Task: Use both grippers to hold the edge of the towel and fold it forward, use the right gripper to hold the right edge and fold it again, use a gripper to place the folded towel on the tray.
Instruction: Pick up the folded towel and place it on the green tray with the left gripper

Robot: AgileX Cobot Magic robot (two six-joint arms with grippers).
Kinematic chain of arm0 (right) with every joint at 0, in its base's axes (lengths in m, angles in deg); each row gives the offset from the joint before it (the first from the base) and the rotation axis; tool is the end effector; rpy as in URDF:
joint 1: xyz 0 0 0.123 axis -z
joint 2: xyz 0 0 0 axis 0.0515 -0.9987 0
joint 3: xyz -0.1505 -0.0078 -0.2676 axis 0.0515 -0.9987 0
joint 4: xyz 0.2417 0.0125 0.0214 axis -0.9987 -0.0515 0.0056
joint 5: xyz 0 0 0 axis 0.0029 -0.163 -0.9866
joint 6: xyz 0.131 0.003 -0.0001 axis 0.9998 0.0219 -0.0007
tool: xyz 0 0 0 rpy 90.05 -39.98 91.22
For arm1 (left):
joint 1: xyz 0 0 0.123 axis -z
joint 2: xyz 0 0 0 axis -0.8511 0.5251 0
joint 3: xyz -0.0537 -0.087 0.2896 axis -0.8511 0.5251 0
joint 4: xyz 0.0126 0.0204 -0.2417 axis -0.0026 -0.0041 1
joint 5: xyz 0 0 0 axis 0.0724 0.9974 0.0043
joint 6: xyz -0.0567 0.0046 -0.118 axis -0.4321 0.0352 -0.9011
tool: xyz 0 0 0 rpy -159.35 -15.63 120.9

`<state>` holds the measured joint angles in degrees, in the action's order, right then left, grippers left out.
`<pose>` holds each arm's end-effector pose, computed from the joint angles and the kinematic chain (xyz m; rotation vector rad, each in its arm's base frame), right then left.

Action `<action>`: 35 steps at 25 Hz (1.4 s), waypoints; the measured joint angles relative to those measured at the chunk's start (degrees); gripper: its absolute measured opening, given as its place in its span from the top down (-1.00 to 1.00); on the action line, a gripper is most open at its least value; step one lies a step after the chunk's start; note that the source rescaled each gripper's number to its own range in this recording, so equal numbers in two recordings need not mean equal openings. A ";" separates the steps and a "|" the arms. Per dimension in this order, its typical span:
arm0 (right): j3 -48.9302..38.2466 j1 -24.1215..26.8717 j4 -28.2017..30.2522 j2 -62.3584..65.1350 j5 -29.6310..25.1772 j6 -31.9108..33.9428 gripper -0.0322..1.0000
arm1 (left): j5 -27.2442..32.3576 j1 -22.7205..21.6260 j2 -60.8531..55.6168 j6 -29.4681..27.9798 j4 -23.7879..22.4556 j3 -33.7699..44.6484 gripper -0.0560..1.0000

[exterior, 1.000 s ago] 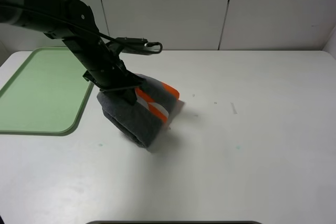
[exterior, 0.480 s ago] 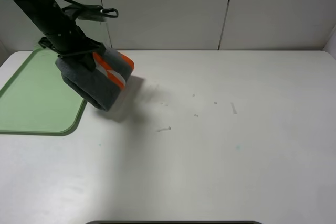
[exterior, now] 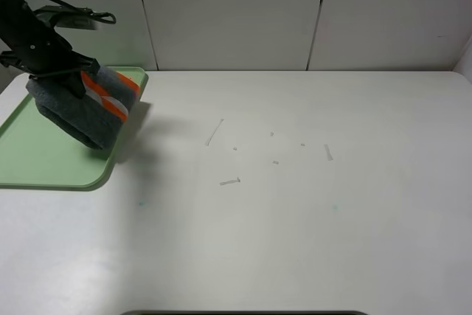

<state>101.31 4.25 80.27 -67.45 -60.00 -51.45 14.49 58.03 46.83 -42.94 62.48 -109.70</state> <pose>0.0031 0.0006 0.2572 -0.0140 2.0027 -0.0305 0.4180 0.0021 0.1861 0.2130 2.7358 0.0458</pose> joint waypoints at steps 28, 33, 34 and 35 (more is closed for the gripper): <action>0.00 0.00 0.00 0.00 -0.07 0.00 -1.00 | 1.35 -0.46 3.91 0.00 -9.50 0.00 -0.99; 0.00 0.00 0.00 0.00 -0.07 0.00 -1.00 | 3.17 -0.46 3.15 0.18 -9.46 0.00 -1.00; 0.00 0.00 0.00 0.00 -0.07 0.00 -1.00 | 3.87 -0.46 2.57 0.18 -9.46 0.00 -1.00; 0.00 0.00 0.00 0.00 -0.07 0.00 -1.00 | 4.56 -0.46 1.80 0.18 -9.46 0.00 -1.00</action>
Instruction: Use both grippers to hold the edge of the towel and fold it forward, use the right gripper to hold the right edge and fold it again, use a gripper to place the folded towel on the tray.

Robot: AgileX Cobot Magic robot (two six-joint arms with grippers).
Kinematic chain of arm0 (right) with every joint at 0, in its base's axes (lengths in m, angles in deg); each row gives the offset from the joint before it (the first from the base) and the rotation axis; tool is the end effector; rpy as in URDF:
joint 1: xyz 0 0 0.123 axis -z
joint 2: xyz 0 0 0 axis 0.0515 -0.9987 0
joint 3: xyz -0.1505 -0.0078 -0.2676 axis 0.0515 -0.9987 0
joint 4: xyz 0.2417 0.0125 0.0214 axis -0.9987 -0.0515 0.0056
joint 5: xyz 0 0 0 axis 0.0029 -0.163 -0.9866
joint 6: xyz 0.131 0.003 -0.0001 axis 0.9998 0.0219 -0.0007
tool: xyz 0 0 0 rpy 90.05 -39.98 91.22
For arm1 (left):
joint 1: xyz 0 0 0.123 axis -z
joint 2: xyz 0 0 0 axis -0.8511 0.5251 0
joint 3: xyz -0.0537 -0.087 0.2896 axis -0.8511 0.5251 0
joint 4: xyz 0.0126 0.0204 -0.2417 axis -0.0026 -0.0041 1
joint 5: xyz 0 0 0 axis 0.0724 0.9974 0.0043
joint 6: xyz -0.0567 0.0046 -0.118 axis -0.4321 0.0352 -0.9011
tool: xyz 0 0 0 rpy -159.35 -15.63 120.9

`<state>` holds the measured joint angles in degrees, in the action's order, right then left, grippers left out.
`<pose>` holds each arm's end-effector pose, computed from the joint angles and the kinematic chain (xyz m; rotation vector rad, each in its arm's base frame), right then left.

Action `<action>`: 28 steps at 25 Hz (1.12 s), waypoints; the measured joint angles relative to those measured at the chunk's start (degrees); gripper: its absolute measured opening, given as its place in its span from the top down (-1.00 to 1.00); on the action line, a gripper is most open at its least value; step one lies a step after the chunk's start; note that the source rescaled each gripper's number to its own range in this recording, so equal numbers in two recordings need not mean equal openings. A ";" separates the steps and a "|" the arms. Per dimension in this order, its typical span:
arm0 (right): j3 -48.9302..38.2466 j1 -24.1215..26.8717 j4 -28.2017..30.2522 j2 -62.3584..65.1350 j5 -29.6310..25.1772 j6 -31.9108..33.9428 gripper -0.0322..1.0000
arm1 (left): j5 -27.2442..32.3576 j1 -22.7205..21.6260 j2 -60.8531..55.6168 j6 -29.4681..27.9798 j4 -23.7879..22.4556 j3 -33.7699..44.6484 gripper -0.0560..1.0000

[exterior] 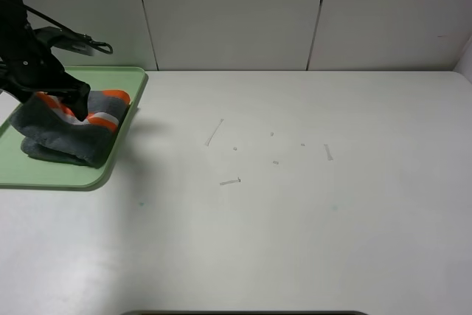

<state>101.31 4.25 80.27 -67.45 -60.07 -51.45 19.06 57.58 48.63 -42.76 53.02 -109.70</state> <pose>0.0030 0.0006 0.2571 -0.0140 2.0039 -0.0305 0.4103 0.0205 0.1706 0.3578 2.8366 0.2266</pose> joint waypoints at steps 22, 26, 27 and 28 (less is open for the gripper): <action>0.00 0.00 0.00 0.00 0.08 0.00 -1.00 | 21.67 0.00 -35.21 0.07 1.47 4.90 -1.00; 0.00 0.00 0.00 0.00 0.08 0.00 -1.00 | 21.95 0.00 -44.75 0.07 3.28 10.70 -1.00; 0.00 0.00 0.00 0.00 0.08 0.00 -1.00 | 22.00 0.00 -46.96 0.07 3.93 12.02 -1.00; 0.00 0.00 0.00 0.00 0.08 0.00 -1.00 | 22.00 0.00 -48.74 0.07 4.54 13.06 -1.00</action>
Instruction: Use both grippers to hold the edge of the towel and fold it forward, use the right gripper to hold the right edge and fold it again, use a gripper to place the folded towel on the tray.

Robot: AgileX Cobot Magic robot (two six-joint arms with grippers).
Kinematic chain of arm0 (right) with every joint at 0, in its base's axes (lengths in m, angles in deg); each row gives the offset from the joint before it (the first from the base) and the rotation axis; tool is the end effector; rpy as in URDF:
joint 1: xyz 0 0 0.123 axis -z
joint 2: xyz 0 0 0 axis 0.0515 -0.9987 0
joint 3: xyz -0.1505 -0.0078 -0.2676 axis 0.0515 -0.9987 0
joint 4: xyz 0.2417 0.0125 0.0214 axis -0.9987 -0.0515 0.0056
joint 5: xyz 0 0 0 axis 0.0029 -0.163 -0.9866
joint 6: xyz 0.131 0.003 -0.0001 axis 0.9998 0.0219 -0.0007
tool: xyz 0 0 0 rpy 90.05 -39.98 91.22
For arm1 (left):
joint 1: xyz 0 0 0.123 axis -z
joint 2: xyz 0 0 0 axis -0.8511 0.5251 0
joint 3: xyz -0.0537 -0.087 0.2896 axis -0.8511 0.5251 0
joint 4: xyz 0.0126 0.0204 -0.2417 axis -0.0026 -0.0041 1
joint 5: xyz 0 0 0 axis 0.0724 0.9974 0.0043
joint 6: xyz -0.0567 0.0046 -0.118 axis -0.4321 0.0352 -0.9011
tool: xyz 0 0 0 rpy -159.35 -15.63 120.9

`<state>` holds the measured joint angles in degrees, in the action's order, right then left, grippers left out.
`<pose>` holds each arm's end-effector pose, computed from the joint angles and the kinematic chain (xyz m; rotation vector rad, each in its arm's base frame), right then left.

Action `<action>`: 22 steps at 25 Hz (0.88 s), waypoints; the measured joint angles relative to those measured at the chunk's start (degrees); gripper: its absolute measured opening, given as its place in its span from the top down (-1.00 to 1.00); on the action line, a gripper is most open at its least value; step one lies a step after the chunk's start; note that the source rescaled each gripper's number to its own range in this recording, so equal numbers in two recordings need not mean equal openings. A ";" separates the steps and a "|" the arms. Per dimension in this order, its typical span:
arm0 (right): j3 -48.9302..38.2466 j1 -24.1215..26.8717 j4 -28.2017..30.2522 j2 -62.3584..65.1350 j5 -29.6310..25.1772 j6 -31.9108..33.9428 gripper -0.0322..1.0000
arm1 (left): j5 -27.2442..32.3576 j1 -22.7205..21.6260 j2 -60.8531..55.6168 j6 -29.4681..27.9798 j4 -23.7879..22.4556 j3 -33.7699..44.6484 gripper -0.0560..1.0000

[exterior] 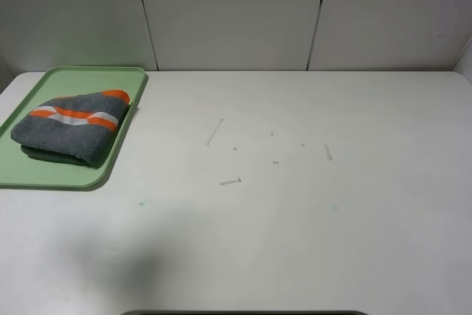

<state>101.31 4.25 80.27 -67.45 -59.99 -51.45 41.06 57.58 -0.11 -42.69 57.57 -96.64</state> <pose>0.0031 0.0006 0.2572 -0.0140 2.0025 -0.0305 0.1999 0.0129 0.3517 0.2151 2.6110 0.1774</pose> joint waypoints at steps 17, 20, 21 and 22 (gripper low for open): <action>0.00 0.00 0.00 0.00 -0.07 0.00 -1.00 | -1.21 0.05 -34.77 -3.88 6.92 24.75 -1.00; 0.00 0.00 0.00 0.00 -0.07 0.00 -1.00 | -3.84 0.05 -40.52 -3.88 8.06 29.64 -1.00; 0.00 0.00 0.00 0.00 -0.07 0.00 -1.00 | -4.38 0.05 -42.46 -3.93 8.59 31.04 -1.00; 0.00 0.00 0.00 0.00 -0.07 0.00 -1.00 | -4.79 0.05 -44.03 -3.93 8.96 32.10 -1.00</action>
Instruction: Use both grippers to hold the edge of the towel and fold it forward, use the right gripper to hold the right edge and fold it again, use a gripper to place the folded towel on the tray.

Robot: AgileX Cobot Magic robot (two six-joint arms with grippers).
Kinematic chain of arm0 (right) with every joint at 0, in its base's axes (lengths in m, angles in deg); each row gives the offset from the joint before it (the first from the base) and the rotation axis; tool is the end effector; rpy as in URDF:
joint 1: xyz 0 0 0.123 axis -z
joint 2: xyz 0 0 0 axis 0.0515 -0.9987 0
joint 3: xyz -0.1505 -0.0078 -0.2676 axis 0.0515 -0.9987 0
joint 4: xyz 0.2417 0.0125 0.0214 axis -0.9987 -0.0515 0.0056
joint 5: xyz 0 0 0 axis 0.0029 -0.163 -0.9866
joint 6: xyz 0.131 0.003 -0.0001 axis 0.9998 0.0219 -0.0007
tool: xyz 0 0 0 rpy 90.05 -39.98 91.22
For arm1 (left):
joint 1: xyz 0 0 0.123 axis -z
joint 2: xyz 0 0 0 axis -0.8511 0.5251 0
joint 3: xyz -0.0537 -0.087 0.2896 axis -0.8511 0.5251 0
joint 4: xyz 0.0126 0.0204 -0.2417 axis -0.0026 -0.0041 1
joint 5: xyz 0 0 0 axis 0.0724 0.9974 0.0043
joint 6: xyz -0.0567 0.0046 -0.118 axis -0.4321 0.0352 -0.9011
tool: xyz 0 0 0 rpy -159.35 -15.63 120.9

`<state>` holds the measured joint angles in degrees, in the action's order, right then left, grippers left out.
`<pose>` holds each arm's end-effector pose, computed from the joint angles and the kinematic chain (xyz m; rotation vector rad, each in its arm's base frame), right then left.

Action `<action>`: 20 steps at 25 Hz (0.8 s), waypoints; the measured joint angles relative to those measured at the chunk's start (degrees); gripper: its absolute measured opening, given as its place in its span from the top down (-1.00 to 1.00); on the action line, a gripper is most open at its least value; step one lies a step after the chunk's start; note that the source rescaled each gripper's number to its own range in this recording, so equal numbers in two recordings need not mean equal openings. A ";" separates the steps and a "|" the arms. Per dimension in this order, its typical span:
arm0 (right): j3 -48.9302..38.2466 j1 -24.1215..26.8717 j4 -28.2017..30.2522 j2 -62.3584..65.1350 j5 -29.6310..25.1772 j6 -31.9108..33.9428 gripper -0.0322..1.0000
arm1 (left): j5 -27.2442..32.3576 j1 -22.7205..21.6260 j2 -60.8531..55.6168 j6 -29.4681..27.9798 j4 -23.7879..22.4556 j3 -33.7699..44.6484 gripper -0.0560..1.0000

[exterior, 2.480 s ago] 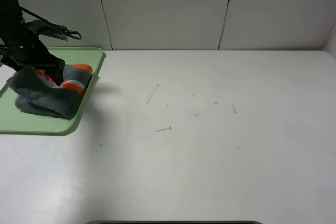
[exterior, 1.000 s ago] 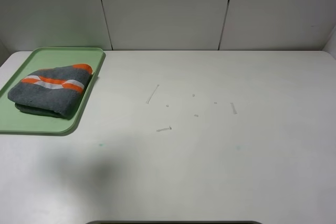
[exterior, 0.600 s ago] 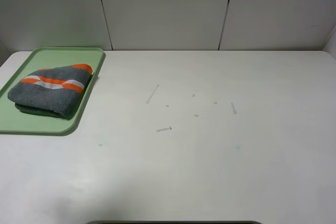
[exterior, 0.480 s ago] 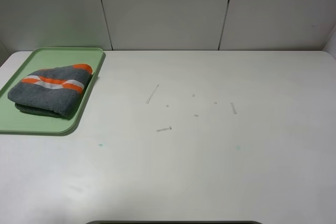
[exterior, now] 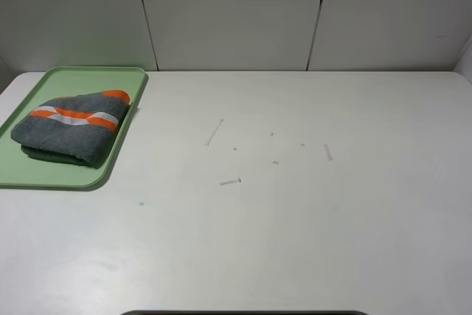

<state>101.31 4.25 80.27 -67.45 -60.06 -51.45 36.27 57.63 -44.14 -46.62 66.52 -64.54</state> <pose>0.0030 0.0006 0.2571 -0.0140 2.0037 -0.0305 0.0418 -0.0077 0.2704 0.0908 2.3193 -0.0343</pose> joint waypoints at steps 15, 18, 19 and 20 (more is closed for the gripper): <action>0.00 0.00 0.00 0.00 0.05 0.00 -1.00 | -0.82 0.00 -19.43 0.00 0.52 4.76 -1.00; 0.00 0.00 0.00 0.00 0.05 0.00 -1.00 | -0.82 0.00 -19.43 0.00 0.52 4.76 -1.00; 0.00 0.00 0.00 0.00 0.05 0.00 -1.00 | -0.82 0.00 -19.43 0.00 0.52 4.76 -1.00; 0.00 0.00 0.00 0.00 0.05 0.00 -1.00 | -0.82 0.00 -19.43 0.00 0.52 4.76 -1.00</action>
<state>101.31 4.25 80.27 -67.45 -60.01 -51.45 35.45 57.63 -63.57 -46.62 67.05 -59.78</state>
